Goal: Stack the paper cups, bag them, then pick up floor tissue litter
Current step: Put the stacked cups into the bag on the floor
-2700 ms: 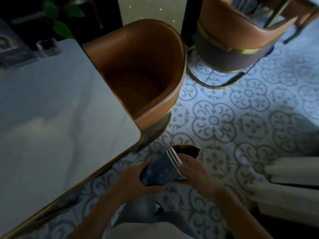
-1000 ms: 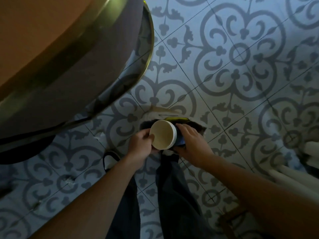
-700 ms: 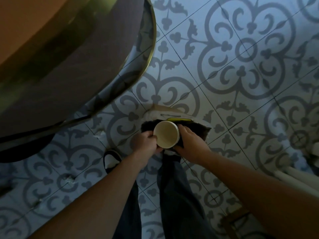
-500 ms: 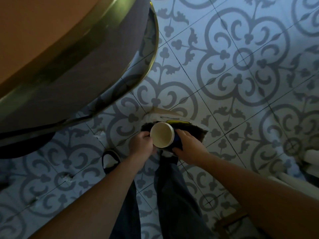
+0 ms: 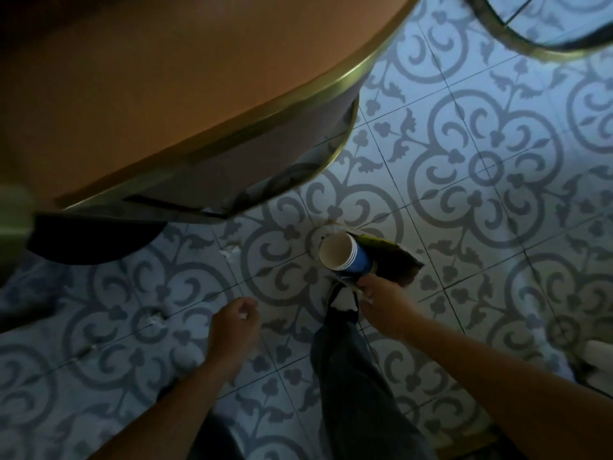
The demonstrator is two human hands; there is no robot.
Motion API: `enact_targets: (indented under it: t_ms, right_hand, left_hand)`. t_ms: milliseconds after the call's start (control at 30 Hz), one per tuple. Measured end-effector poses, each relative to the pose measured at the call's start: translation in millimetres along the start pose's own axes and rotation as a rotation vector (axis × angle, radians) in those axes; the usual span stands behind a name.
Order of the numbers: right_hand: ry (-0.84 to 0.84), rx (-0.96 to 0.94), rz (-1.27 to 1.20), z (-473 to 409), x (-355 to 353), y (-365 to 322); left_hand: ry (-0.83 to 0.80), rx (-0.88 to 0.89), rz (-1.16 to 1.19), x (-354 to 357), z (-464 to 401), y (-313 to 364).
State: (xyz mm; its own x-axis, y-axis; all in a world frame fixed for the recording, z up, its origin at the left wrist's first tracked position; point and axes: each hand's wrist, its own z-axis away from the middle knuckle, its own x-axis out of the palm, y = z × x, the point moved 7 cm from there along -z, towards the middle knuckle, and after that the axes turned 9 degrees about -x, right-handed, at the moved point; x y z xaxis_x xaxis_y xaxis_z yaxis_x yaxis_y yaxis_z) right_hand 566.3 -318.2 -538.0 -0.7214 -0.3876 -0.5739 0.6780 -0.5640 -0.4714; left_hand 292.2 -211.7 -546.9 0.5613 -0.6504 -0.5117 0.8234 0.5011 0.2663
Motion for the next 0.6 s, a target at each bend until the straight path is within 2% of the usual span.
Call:
enact_targets:
  t_ms: [167,400,600]
  right_hand:
    - [0.023,-0.015,0.041,2.8,41.9,-58.5]
    - [0.05,-0.164,0.148,12.3,115.9,-175.2]
    - [0.052,-0.267,0.279,11.8,166.4,-251.5]
  left_hand:
    - [0.04,0.014,0.069,-51.0,4.8,-66.2]
    - [0.153,0.056,0.177,-160.5,13.7,-181.6]
    - [0.272,0.077,0.176,-239.7,0.9,-284.6]
